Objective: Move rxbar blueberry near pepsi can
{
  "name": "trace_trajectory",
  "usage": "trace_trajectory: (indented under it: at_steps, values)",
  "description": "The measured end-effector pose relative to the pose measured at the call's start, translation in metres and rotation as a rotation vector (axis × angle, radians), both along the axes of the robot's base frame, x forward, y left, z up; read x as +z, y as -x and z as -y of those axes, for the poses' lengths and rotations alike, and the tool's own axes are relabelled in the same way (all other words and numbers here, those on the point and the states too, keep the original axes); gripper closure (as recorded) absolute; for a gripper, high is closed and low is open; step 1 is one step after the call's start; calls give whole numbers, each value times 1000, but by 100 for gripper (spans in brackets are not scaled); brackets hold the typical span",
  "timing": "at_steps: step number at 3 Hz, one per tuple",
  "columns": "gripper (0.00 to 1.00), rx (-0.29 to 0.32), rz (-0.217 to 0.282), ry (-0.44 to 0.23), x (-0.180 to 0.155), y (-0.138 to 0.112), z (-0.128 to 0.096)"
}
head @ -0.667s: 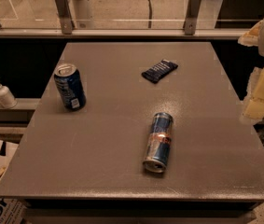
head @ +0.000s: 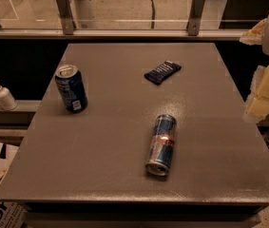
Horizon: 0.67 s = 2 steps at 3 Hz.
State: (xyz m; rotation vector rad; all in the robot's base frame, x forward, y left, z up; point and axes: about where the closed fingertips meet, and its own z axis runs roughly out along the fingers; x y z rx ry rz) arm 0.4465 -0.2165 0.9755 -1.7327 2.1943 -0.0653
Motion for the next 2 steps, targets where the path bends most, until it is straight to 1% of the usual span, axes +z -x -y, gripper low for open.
trace_trajectory:
  at_steps: [1,2]
  values:
    - [0,18,-2,-80,-16,-19,-8]
    - [0,35,12,-169,-32,-43,-25]
